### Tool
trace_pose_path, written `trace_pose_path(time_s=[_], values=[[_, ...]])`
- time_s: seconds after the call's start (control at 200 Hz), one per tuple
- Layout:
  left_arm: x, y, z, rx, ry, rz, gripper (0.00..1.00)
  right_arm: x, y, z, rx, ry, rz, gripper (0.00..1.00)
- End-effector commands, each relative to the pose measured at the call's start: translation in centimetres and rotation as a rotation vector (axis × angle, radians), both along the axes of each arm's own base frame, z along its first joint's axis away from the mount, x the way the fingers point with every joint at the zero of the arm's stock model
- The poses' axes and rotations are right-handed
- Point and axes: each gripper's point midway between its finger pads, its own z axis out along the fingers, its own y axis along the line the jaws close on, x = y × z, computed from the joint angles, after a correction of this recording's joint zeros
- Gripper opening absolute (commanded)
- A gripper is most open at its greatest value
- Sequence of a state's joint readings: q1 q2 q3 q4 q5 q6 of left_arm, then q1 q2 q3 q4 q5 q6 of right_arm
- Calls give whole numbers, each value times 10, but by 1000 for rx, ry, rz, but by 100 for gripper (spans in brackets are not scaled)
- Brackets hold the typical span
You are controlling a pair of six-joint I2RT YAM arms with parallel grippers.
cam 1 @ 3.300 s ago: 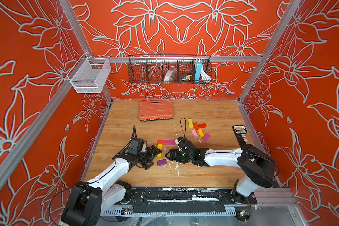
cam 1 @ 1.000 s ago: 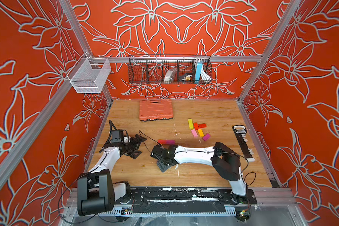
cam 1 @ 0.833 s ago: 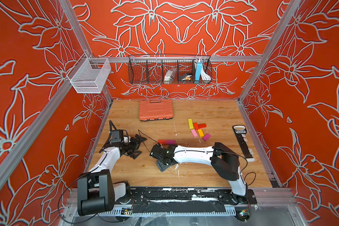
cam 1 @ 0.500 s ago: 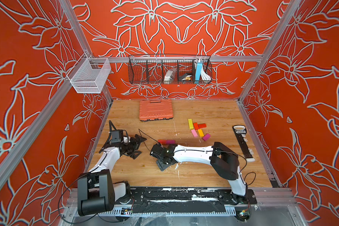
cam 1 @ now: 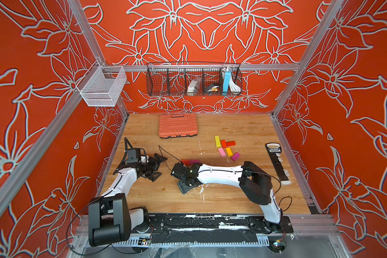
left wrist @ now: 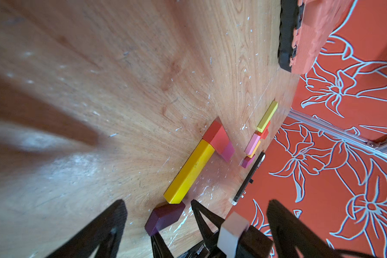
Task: Assemble the letter c with building blocks
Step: Assemble the building block at the center of the board.
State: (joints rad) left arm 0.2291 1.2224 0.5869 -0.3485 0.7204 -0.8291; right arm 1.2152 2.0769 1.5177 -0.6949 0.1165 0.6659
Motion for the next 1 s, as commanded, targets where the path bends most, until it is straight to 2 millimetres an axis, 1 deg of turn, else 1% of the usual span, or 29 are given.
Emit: trace_pose_path(time_s=[0.0,0.285,0.686,0.996], values=[[-3,-2,-3,-11,-1,-11,99,1,5,2,21,10,-18,86],[-3,-2,-4,-12,-3,-11,99,6,4,0,-3,-9,-28,86],[-4,-2,-3,-15,-5,-12,98,10,8,-3,-19,-21,-24,86],[-4,-2,-3,-15,-8,-13,98,13,12,0,-19,-28,-21,86]])
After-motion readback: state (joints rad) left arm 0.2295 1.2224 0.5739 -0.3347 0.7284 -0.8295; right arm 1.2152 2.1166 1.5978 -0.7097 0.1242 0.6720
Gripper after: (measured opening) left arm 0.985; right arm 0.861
